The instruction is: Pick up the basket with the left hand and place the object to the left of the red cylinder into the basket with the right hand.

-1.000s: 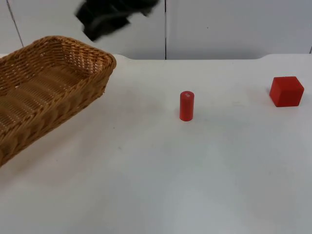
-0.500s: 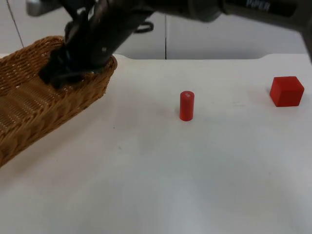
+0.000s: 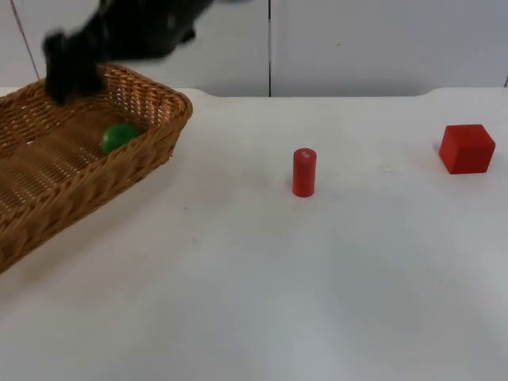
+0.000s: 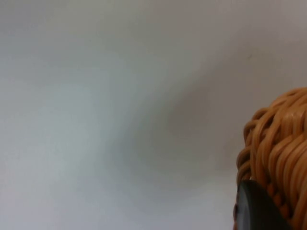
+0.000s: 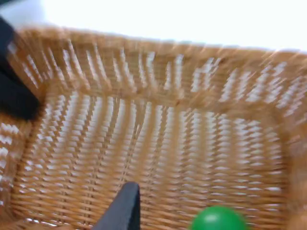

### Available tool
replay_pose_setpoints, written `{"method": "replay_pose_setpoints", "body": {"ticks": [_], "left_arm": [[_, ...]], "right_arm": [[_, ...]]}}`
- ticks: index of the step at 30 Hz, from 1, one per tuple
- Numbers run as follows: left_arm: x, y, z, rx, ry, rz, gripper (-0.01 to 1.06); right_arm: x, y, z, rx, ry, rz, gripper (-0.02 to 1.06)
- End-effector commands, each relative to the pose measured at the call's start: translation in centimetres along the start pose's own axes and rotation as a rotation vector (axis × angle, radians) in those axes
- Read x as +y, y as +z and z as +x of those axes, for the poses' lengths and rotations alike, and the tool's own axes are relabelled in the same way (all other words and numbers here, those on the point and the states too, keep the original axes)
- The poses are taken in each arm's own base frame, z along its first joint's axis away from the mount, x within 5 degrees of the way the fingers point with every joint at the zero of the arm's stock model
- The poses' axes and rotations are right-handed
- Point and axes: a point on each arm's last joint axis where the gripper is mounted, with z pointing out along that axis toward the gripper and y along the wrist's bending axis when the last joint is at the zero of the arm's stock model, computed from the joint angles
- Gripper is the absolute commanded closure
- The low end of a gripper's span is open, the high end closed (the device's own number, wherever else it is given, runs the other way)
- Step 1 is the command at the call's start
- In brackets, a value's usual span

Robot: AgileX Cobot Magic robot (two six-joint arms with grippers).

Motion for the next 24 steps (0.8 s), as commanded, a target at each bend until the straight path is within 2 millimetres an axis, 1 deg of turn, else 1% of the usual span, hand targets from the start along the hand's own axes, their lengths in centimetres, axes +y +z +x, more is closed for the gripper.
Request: {"method": "replay_pose_setpoints", "body": {"ticks": [1,2,4,6,7,9,11,12,14,16,17,18,22,23,24], "left_arm": [[-0.1,-0.1,0.0,0.007,-0.014,0.021,1.05],[-0.1,-0.1,0.0,0.007,-0.014,0.021,1.05],[-0.1,-0.1,0.0,0.007,-0.010,0.021,1.05],[-0.1,-0.1,0.0,0.007,0.005,0.021,1.05],[-0.1,-0.1,0.0,0.007,0.005,0.021,1.05],[-0.1,-0.1,0.0,0.007,0.005,0.021,1.05],[-0.1,-0.1,0.0,0.007,0.009,0.021,1.05],[-0.1,-0.1,0.0,0.007,0.009,0.021,1.05],[-0.1,-0.1,0.0,0.007,0.009,0.021,1.05],[-0.1,-0.1,0.0,0.007,0.009,0.021,1.05],[-0.1,-0.1,0.0,0.007,0.009,0.021,1.05],[-0.1,-0.1,0.1,0.009,0.011,0.022,1.05],[-0.2,-0.1,0.2,0.021,0.011,0.025,1.05],[-0.2,-0.1,0.2,0.021,0.011,0.025,1.05],[-0.2,-0.1,0.2,0.020,0.016,0.024,1.05]], "right_arm": [[-0.6,-4.5,-1.9,-0.018,0.006,0.008,-0.01],[-0.6,-4.5,-1.9,-0.018,0.006,0.008,-0.01],[-0.6,-7.1,-2.6,0.002,0.006,0.029,-0.01],[-1.0,-9.2,-2.9,0.031,0.009,0.098,-0.01],[-1.0,-9.2,-2.9,0.031,0.009,0.098,-0.01],[-1.2,-10.4,-2.7,0.078,0.025,0.151,-0.01],[-1.6,-11.2,-2.1,0.131,0.035,0.215,-0.01],[-1.6,-11.2,-2.1,0.131,0.035,0.215,-0.01],[-1.5,-12.3,-0.7,0.193,0.036,0.251,-0.01],[-1.1,-13.8,0.1,0.183,0.041,0.275,-0.01],[-1.1,-13.8,0.1,0.183,0.041,0.275,-0.01],[-0.8,-14.3,1.1,0.183,0.041,0.273,-0.01],[0.8,-17.9,3.8,0.112,0.043,0.278,-0.01],[0.8,-17.9,3.8,0.112,0.043,0.278,-0.01],[1.1,-18.6,4.3,0.099,0.042,0.279,-0.01]]}}
